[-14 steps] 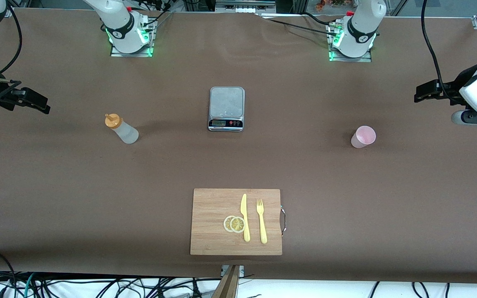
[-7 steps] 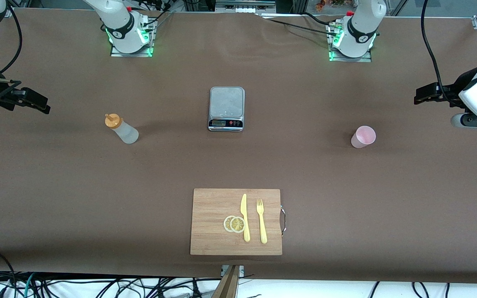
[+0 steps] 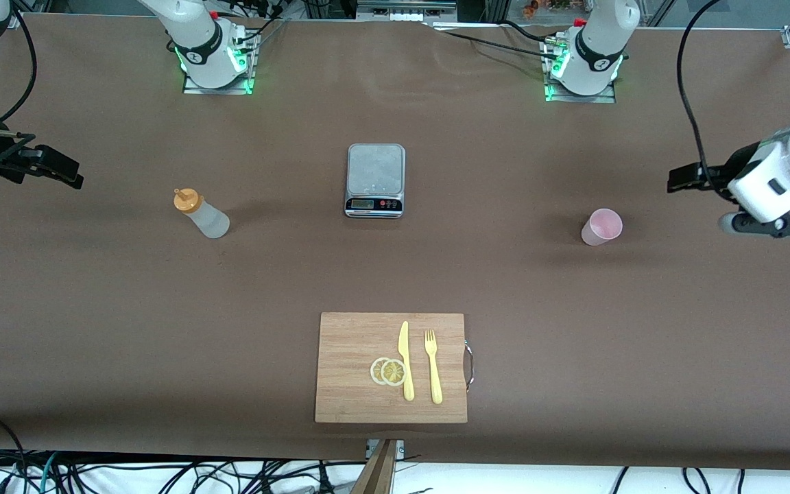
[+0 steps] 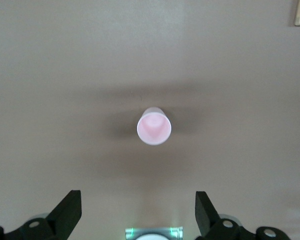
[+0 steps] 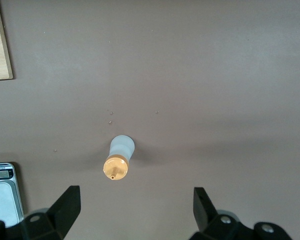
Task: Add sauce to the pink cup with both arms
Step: 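Reach the left gripper down to the pink cup and close on it, then lift the pink cup with the left gripper and carry it over the scale, then lower the pink cup onto the scale and open the left gripper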
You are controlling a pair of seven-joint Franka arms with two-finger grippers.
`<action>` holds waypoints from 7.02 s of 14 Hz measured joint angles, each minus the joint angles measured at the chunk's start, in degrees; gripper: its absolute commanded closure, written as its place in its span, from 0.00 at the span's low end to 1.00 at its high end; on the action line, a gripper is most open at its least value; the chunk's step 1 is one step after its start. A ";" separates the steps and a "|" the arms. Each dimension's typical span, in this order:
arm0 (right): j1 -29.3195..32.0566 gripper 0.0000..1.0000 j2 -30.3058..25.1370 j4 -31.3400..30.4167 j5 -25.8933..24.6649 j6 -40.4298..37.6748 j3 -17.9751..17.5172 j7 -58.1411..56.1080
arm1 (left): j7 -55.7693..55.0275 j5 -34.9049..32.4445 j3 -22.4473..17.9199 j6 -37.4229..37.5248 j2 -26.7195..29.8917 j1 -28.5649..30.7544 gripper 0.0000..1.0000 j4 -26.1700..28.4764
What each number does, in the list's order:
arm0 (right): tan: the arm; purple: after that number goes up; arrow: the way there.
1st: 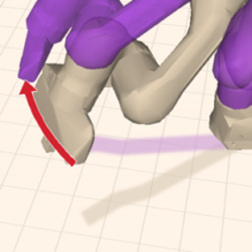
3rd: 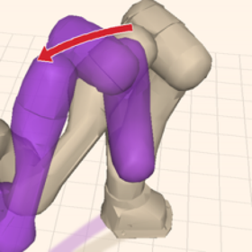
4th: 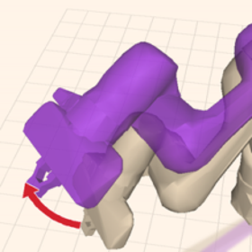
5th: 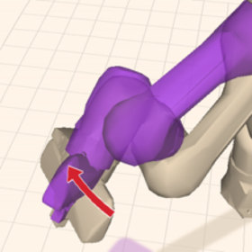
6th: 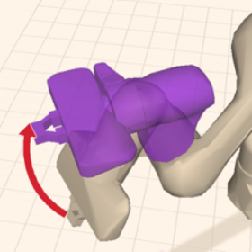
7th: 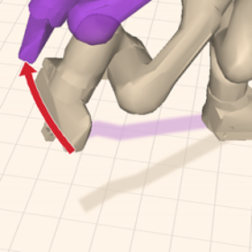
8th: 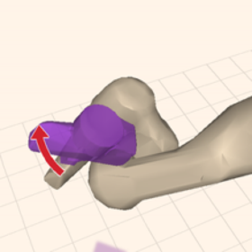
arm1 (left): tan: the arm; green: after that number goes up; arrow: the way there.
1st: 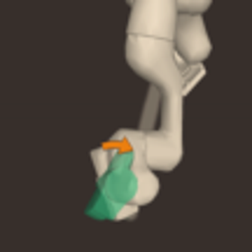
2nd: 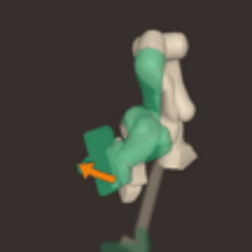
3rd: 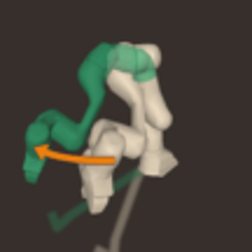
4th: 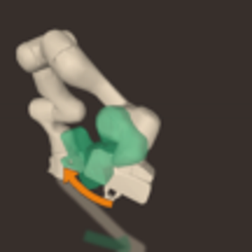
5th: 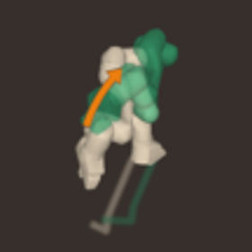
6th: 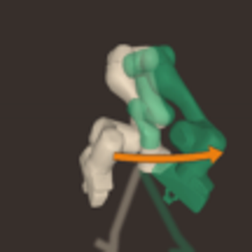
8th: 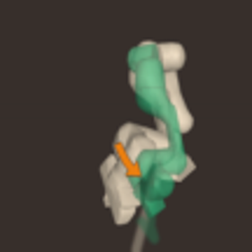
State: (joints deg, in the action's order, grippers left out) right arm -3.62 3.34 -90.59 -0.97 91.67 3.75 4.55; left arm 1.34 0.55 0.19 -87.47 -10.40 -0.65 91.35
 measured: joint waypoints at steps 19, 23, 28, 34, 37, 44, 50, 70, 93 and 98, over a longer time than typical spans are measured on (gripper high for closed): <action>0.00 0.00 0.00 -0.01 0.02 0.01 0.02 0.00 | 1.63 -0.02 -3.37 -42.79 -1.18 -0.07 0.01 36.95; 0.00 0.00 0.00 -0.01 0.02 0.00 0.02 0.00 | 1.69 -0.02 -3.26 -45.23 -0.88 -0.23 0.02 39.00; 0.00 0.00 0.00 -0.01 0.03 0.01 0.02 0.00 | 1.80 -0.02 -3.25 -46.68 -0.85 -0.27 0.03 40.37; 0.00 0.00 0.00 -0.01 0.03 0.00 0.02 0.00 | 1.85 -0.02 -3.24 -49.29 -1.16 -0.47 0.20 42.67; 0.00 0.00 0.00 -0.01 0.03 0.00 0.02 0.00 | 1.87 -0.02 -3.22 -49.40 -1.43 -1.15 0.38 42.77; 0.00 0.00 0.00 -0.01 0.03 0.00 0.02 0.00 | 1.85 -0.02 -3.36 -49.53 -1.42 -1.44 0.74 42.76; 0.00 0.00 0.00 -0.01 0.03 0.00 0.02 0.00 | 1.85 0.00 -3.30 -49.55 -1.20 -1.46 1.00 42.46; 0.01 0.00 0.03 -0.03 0.05 0.00 0.08 0.00 | -20.74 23.26 -2.21 -38.63 -6.70 -35.36 1.00 24.42; 0.01 0.00 0.06 -0.08 0.05 0.00 0.50 -0.02 | -36.07 26.33 -2.41 -41.61 -14.29 -54.03 1.00 16.66; 0.01 0.00 0.06 -0.08 0.05 0.00 0.50 -0.02 | -36.08 26.33 -2.56 -42.57 -14.99 -54.03 0.93 16.63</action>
State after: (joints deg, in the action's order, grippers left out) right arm -3.61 3.41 -90.67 -0.92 91.66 4.25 4.52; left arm -34.74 26.88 -2.37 -130.05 -25.39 -54.68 107.98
